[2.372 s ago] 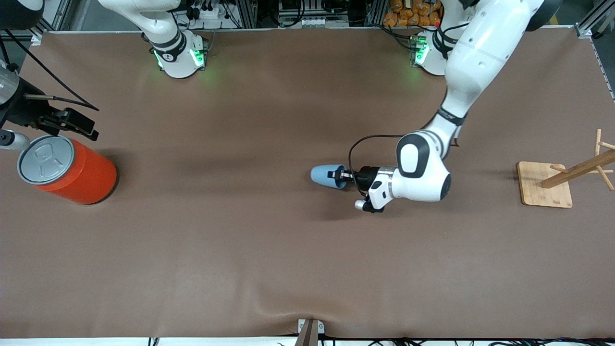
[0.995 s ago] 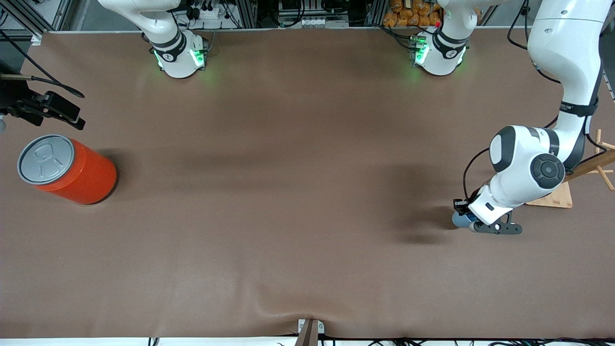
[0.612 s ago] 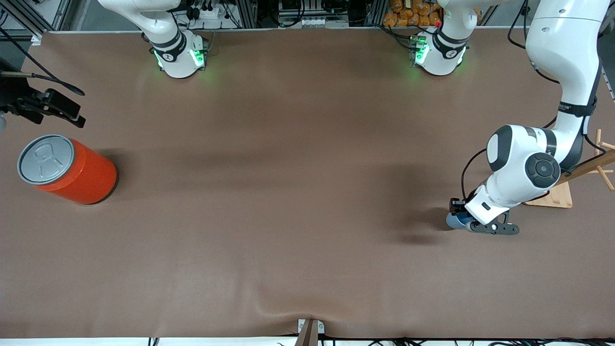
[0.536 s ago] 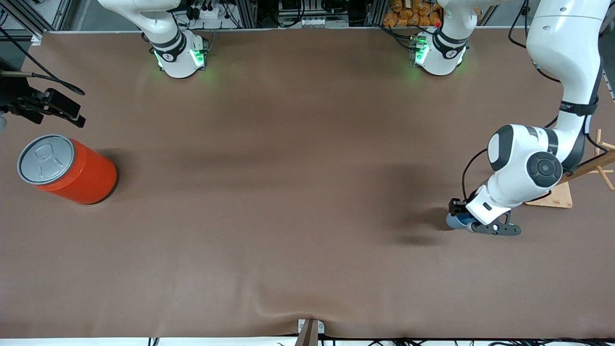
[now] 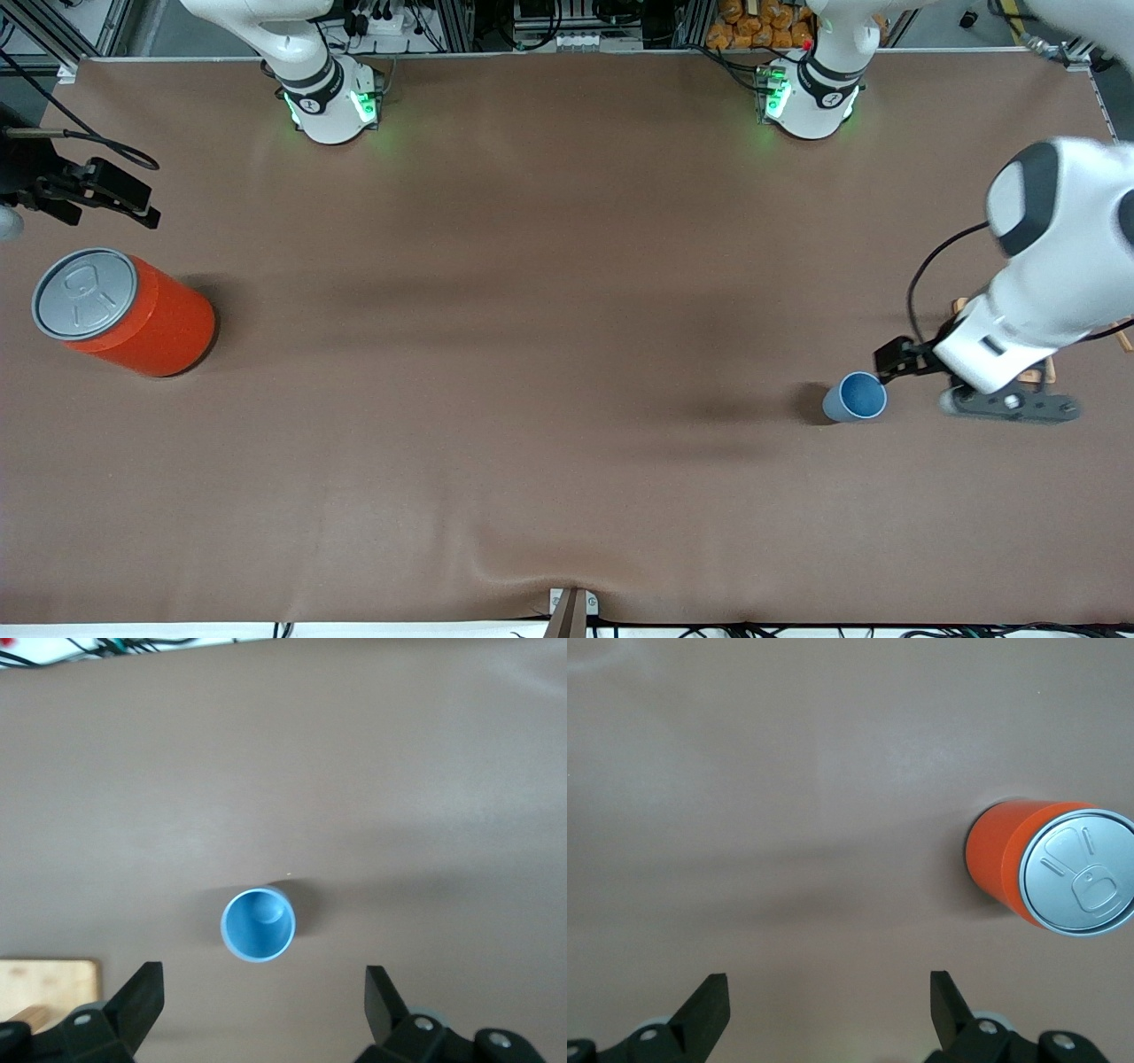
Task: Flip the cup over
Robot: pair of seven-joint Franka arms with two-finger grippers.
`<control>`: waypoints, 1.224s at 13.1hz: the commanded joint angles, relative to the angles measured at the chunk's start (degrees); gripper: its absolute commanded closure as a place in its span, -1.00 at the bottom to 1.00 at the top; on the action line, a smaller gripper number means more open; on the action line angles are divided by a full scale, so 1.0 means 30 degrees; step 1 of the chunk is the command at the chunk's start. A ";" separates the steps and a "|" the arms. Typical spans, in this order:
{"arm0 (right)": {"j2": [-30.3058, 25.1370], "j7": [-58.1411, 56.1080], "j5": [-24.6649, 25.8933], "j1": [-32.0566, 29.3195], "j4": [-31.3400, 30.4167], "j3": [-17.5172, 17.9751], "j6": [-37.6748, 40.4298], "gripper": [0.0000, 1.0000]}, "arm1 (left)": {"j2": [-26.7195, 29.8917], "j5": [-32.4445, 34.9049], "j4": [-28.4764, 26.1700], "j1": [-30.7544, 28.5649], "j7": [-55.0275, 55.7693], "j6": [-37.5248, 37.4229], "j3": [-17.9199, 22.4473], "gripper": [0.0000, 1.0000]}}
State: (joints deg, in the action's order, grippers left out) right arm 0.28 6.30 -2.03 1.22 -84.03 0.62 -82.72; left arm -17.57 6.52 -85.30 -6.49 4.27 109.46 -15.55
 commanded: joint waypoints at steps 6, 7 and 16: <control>-0.0533 -0.0253 -0.0230 -0.0026 -0.0526 -0.0117 0.0033 -1.00 | 0.2482 0.0172 0.1274 -0.0355 -0.0133 -0.4170 -0.0091 -1.00; -0.0533 -0.0253 -0.0230 -0.0026 -0.0526 -0.0146 0.0033 -1.00 | 0.2806 0.0114 0.1245 -0.0442 -0.0396 -0.4435 -0.0120 -1.00; -0.0533 -0.0224 -0.0230 0.0062 -0.0496 -0.0088 0.0033 -1.00 | 0.8990 -0.2289 -0.4088 0.1957 -0.0486 -0.6308 0.2308 -1.00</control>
State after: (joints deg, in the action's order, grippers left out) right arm 0.22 6.22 -2.03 1.24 -84.20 0.51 -82.59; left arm 7.00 0.51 -95.12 -1.83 3.72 91.67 -10.56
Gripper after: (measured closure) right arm 0.000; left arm 0.000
